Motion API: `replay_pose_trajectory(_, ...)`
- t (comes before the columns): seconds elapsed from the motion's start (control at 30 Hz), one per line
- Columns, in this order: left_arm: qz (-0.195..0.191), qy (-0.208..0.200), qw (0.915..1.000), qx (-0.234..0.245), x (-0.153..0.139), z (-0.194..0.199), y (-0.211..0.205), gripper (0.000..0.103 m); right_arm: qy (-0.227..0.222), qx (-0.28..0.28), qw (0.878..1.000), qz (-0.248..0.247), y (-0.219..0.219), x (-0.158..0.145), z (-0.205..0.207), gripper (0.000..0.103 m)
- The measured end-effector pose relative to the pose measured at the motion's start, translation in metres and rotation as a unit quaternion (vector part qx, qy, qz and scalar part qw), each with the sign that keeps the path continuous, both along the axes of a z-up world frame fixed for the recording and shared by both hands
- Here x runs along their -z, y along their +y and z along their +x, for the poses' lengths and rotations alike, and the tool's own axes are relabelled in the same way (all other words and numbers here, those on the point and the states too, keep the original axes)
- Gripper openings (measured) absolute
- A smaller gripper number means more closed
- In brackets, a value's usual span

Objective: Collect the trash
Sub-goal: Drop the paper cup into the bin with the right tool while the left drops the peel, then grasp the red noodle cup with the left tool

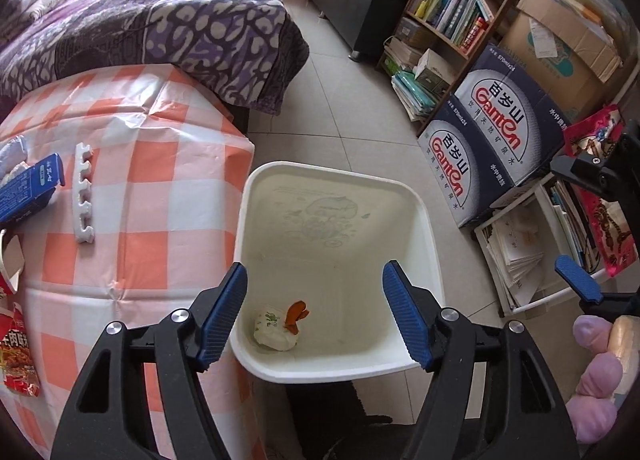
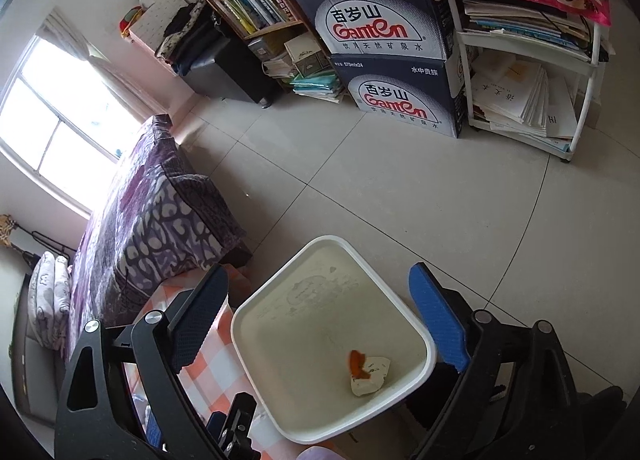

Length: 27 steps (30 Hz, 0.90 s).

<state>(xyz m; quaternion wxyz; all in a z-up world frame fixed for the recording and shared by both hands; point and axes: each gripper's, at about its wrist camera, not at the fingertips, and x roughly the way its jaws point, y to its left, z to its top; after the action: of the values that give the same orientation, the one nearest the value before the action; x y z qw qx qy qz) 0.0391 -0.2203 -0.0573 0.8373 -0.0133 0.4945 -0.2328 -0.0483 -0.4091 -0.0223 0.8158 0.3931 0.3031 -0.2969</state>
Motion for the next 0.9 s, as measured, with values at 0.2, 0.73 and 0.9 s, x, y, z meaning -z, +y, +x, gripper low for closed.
replay_pose_trajectory(0.2,0.071,-0.044,0.9961,-0.029,-0.005,-0.005,0.047,0.078,0.027,-0.075,0.994,-0.071,0.043,-0.003,0.024,0.096)
replay_pose_trajectory(0.73,0.145,-0.028,0.9733,-0.176,0.018,-0.008,0.216,0.079,0.123,-0.191,0.969,-0.1,0.128,0.036,0.07,0.096)
replay_pose_trajectory(0.9,0.14,0.035,0.9702,-0.195,0.038,-0.011,0.258,0.079,0.139,-0.22,0.962,-0.087,0.158,0.05,0.08,0.096)
